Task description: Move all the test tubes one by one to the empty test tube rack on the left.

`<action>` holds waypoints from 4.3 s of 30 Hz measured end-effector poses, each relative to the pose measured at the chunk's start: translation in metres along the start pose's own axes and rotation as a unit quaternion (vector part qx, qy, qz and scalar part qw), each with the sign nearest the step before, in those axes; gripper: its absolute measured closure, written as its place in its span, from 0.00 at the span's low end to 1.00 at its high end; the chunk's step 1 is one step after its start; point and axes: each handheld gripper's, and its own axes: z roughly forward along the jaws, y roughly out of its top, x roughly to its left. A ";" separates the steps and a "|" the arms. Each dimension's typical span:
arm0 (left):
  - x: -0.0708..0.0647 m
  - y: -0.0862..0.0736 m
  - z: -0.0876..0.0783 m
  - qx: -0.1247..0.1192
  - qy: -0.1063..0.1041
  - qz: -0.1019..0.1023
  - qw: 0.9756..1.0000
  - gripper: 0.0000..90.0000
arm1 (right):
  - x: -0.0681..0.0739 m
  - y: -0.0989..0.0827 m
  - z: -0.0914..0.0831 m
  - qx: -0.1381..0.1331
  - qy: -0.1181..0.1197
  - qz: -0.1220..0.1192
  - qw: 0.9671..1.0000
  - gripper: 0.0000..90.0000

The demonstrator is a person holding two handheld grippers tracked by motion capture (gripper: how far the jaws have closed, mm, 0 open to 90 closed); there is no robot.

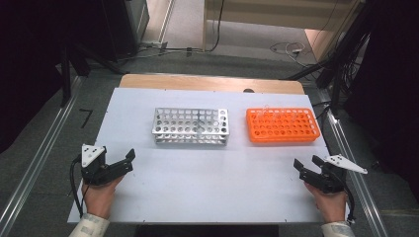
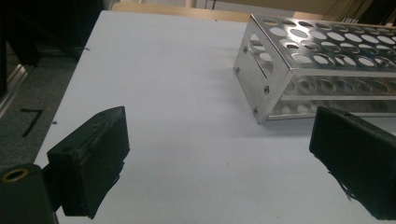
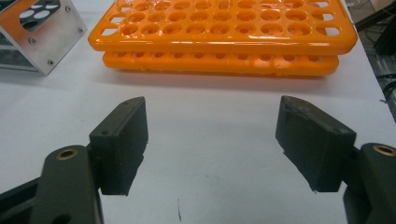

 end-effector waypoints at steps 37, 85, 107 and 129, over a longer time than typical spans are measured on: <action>0.002 0.000 0.002 0.000 0.014 -0.013 1.000 0.07 | 0.010 0.031 0.028 -0.017 -0.021 -0.023 0.999 0.30; 0.005 -0.001 0.001 0.000 0.022 -0.019 1.000 0.07 | -0.001 0.069 0.114 -0.027 -0.062 -0.020 0.998 0.81; 0.002 0.000 -0.001 -0.002 0.008 -0.016 1.000 0.07 | 0.011 0.083 0.064 -0.077 -0.039 -0.032 0.996 0.82; -0.038 0.001 -0.001 0.009 -0.055 0.022 0.998 0.09 | 0.096 0.062 0.045 -0.051 0.093 -0.091 0.990 0.82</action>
